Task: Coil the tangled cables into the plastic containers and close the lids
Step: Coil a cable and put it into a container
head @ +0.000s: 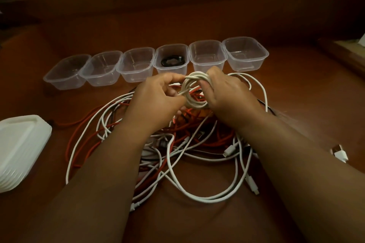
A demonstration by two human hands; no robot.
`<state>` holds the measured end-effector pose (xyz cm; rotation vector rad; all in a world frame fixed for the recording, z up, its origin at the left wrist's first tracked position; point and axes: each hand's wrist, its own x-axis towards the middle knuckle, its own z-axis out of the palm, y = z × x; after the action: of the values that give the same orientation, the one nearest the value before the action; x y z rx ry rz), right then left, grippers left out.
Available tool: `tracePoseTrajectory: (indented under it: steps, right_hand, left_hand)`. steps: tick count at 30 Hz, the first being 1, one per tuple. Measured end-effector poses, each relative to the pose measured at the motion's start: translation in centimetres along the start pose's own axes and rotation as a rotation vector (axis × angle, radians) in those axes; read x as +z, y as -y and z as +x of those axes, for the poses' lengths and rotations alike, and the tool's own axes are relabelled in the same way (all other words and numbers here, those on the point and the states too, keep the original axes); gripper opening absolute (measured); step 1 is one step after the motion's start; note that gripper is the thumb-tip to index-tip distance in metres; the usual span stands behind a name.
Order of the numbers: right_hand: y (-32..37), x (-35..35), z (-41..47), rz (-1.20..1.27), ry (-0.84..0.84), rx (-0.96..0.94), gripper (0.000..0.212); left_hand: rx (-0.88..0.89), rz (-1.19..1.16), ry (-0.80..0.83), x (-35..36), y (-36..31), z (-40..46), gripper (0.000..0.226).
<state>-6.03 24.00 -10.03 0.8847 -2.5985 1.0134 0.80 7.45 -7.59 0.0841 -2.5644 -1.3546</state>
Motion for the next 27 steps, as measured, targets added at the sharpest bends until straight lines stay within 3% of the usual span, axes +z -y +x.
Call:
tracePoseTrajectory:
  steps: [3,6,11,15,23,27]
  right_hand:
    - [-0.6,-0.4,0.2,0.038,-0.155,0.018,0.017]
    - [-0.8,-0.6,0.2,0.075,-0.207,0.047,0.021]
    - [-0.7,-1.2,0.5,0.323,-0.119,0.2,0.029]
    - [-0.8,-1.4,0.9,0.512,-0.047,0.291,0.041]
    - [-0.9,-1.9,0.6,0.24,-0.057,0.149,0.025]
    - [-0.7,-2.0,0.5,0.299,-0.107,0.149,0.03]
  left_hand:
    - [-0.016,-0.137,-0.014,0.0,0.1,0.0,0.028]
    - [-0.056,-0.291,-0.015,0.2,0.1,0.1,0.021]
    - [-0.038,-0.202,-0.035,0.0,0.3,0.4,0.018]
    - [-0.009,-0.163,-0.139,-0.1,0.5,0.7,0.02]
    - [-0.028,-0.379,-0.132,-0.2,-0.3,0.3,0.023]
    - [-0.07,-0.528,-0.035,-0.2,-0.3,0.2,0.024]
